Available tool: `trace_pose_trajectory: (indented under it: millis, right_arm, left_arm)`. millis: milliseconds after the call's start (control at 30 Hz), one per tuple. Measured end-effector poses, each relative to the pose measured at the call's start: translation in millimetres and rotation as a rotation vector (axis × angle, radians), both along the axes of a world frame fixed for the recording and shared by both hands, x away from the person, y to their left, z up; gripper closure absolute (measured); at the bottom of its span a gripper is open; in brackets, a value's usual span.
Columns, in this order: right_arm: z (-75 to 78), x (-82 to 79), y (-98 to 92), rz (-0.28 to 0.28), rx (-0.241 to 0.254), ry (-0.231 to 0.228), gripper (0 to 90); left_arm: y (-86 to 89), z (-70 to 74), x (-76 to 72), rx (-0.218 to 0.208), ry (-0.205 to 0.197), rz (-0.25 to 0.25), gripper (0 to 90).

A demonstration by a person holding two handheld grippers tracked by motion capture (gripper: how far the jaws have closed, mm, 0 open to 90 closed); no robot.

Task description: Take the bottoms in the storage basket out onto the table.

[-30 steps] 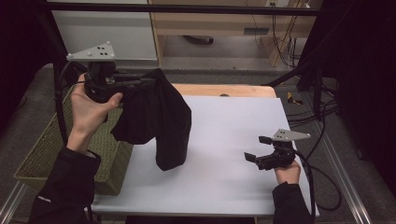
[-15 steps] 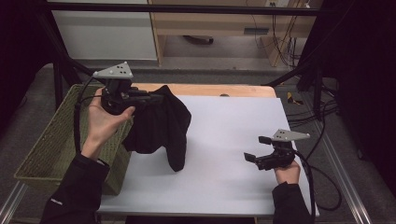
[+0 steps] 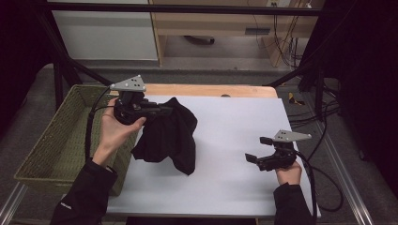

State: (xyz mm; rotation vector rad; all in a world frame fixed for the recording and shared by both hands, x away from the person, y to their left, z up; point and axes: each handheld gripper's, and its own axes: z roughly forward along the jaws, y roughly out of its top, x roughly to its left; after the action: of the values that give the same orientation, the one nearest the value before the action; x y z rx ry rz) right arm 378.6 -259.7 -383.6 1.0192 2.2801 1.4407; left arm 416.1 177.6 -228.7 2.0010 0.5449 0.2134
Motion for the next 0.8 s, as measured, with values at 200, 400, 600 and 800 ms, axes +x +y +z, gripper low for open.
trace_pose_trajectory:
  millis: [200,400,600,800]
  right_arm:
    - [-0.1,0.0,0.2,-0.001,0.0,0.001,4.1]
    - [-0.5,0.2,0.6,0.001,0.0,0.002,4.1]
    - [-0.5,0.2,0.6,0.0,0.0,0.002,4.1]
    - [-0.4,0.1,0.6,0.001,0.0,0.002,4.1]
  left_arm:
    - [-6.8,-11.0,0.3,0.011,0.013,-0.01,85.3]
    - [-13.1,-22.0,-0.3,0.024,0.023,-0.022,85.2]
    - [-20.8,-32.7,-0.3,0.046,0.035,-0.033,85.2]
    - [-28.0,-43.2,0.4,0.06,0.051,-0.042,85.2]
